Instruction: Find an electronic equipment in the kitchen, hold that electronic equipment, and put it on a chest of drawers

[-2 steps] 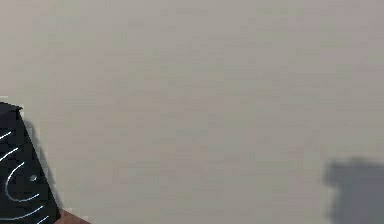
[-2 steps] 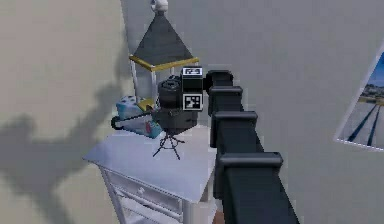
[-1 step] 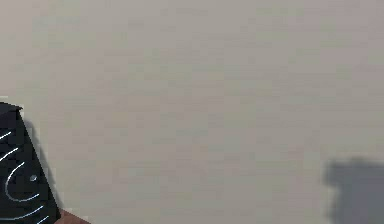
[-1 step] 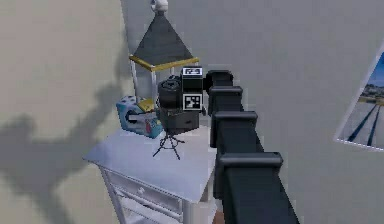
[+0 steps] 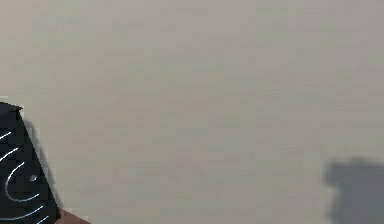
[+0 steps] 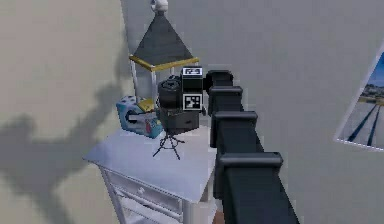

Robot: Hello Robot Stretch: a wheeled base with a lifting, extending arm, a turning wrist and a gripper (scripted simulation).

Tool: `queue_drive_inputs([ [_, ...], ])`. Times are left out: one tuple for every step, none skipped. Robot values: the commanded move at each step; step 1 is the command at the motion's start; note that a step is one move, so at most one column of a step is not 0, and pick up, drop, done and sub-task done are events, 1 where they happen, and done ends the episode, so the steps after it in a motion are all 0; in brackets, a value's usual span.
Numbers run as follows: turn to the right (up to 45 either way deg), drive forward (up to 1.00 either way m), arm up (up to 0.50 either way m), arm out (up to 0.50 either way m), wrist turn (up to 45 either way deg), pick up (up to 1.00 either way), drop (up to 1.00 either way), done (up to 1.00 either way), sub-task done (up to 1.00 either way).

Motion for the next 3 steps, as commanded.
queue_drive_inputs([
  [0.0, 0.00, 0.00, 0.00, -45.0, 0.00, 0.00, 0.00, 0.00],
  [0.0, 0.00, 0.00, 0.00, -45.0, 0.00, 0.00, 0.00, 0.00],
  [0.0, 0.00, 0.00, 0.00, -12.0, 0.00, 0.00, 0.00, 0.00],
])
